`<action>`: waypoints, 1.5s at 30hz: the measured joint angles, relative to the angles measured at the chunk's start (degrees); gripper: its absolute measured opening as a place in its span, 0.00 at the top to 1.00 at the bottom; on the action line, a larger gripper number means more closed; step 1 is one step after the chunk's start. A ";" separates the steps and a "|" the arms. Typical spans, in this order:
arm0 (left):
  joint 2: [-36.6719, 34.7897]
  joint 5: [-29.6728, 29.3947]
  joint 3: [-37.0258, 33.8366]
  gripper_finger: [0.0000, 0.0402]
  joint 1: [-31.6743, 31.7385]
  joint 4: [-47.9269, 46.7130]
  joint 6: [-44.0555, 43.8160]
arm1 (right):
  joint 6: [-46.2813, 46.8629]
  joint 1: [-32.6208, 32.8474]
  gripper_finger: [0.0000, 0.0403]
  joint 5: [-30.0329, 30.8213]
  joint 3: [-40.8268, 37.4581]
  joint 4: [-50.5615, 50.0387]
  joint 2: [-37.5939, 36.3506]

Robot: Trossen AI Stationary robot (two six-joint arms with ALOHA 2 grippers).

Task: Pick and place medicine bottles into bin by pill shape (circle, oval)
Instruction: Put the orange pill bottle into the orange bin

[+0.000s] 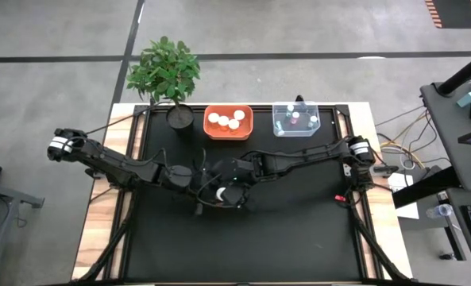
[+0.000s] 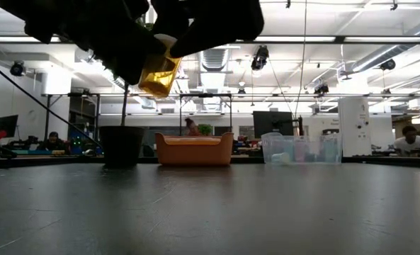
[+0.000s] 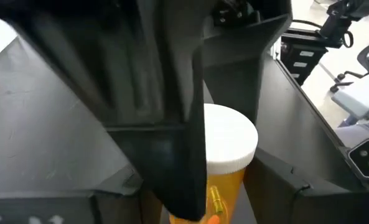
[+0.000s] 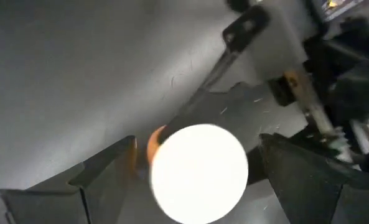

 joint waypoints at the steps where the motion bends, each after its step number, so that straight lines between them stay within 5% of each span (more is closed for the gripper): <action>1: 0.02 0.00 0.00 0.59 -0.01 -0.12 0.00 | -0.08 0.00 0.19 0.01 -0.01 0.79 0.03; 16: 0.02 -0.22 0.00 0.59 -0.01 0.98 1.61 | 0.01 0.00 0.20 -0.09 -0.01 -1.05 0.03; 27: 0.07 -0.17 0.00 0.59 -0.01 0.97 4.38 | 0.34 -0.02 0.50 0.09 -0.01 -1.65 0.03; 34: 0.07 -0.84 0.00 0.58 -0.01 1.00 5.79 | 0.45 -0.02 0.52 0.29 -0.01 -1.69 0.03; 45: 0.04 -3.05 0.00 0.36 -0.06 1.38 5.93 | 1.98 -0.07 0.51 -0.07 -0.14 -2.73 0.08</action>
